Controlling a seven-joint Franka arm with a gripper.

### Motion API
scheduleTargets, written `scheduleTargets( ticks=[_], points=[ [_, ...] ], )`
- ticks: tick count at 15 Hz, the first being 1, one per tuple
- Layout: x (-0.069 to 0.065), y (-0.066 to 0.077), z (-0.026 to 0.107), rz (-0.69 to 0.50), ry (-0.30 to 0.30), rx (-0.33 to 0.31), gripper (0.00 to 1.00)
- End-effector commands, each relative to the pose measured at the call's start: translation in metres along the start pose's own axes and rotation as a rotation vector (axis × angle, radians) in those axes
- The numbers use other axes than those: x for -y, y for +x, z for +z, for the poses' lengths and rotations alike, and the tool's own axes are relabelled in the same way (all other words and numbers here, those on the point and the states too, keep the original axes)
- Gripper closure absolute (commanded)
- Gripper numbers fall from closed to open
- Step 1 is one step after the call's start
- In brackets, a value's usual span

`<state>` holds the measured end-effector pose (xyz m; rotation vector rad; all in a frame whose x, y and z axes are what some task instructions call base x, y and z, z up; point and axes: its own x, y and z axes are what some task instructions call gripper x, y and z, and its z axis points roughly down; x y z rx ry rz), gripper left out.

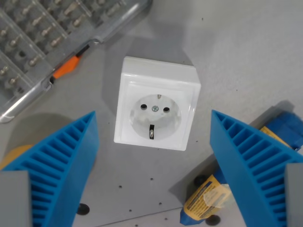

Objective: Move above the white socket

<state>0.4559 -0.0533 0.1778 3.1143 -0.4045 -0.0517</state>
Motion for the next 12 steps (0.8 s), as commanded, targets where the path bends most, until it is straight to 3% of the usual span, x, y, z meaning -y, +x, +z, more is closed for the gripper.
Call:
scheduleTargets(
  ticks=[1, 12],
  points=[
    [-0.0041, -0.0060, 0.0066, 0.157, 0.043, -0.104, 0.00],
    [-0.0067, -0.0102, 0.0145, 0.128, 0.042, -0.104, 0.00]
  ],
)
